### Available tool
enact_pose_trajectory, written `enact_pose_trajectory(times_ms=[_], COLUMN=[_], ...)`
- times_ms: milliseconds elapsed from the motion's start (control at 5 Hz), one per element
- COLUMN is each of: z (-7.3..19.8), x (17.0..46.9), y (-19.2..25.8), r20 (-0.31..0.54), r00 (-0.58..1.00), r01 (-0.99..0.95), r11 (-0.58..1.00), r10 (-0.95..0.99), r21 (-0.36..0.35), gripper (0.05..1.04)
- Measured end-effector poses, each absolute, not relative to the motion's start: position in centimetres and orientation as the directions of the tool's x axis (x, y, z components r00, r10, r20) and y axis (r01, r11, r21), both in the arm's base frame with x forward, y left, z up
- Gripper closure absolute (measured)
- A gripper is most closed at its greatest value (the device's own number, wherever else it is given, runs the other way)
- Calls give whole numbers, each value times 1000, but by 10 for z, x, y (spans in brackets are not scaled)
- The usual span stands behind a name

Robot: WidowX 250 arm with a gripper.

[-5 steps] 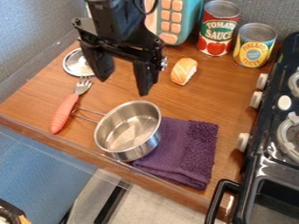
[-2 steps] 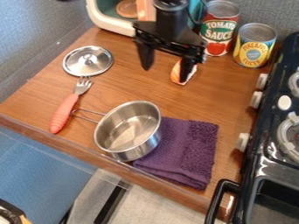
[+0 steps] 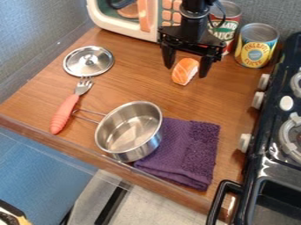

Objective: Move the salmon to the lower left part of the table

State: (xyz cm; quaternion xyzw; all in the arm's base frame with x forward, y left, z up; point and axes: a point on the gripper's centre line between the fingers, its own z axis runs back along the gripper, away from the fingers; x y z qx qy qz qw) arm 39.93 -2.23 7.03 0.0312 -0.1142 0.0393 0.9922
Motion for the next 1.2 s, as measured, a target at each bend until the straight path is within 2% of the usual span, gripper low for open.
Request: enact_pose_trajectory(times_ms=[400,600,800,1000,1200], z=[60,51,41,41,41], x=[427,427,424,424,424], y=[-20,-14,-14,-13,-14], r20=[244,211,178,176,175], r00=[966,973,980,980,980], r01=[-95,-104,-98,-103,-96], r11=[994,993,994,994,995], r10=[81,91,88,94,91], r21=[47,53,51,41,19], gripper=[83,83,132,413,500])
